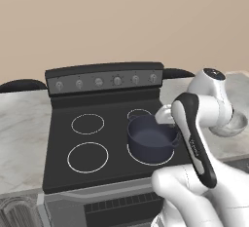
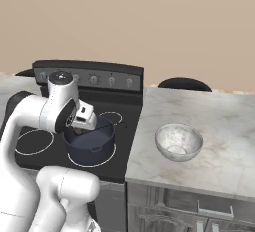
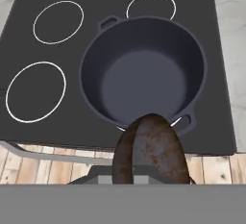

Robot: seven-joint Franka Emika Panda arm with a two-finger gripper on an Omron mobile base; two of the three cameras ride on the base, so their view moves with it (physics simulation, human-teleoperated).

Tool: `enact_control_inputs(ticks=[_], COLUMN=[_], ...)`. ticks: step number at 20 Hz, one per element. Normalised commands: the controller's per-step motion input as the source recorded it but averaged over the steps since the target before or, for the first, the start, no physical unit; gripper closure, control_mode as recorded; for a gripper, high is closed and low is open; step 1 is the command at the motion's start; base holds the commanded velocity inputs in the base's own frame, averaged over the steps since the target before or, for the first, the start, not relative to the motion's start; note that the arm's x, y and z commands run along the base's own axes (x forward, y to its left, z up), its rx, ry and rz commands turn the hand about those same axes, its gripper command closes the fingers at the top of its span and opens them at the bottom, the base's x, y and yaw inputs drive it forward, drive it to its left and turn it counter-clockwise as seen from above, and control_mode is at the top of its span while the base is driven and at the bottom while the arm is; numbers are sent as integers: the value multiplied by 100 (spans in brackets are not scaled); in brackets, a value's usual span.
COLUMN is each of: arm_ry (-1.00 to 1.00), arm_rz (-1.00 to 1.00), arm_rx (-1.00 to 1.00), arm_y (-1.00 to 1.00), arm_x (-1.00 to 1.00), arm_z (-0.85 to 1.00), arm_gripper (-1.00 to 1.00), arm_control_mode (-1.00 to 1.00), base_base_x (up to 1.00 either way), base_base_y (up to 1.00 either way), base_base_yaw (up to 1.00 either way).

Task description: Open the cabinet and move the ladle to the pot. Then close the cabinet.

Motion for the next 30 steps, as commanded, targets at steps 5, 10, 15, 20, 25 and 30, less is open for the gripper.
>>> enact_control_inputs(ticks=[5, 10, 15, 20, 25, 30], arm_ry=[-1, -1, 0, 0, 0, 0], arm_rz=[-4, -4, -3, 0, 0, 0], arm_rx=[0, 0, 0, 0, 0, 0], arm_y=[12, 16, 7, 0, 0, 0], arm_x=[1, 22, 50, 41, 27, 24], arm_z=[-21, -6, -1, -27, -35, -29], arm_gripper=[100, 100, 100, 100, 100, 100], arm_control_mode=[-100, -100, -100, -100, -100, -100], base_base_x=[0, 0, 0, 0, 0, 0], base_base_y=[0, 0, 0, 0, 0, 0], base_base_yaw=[0, 0, 0, 0, 0, 0])
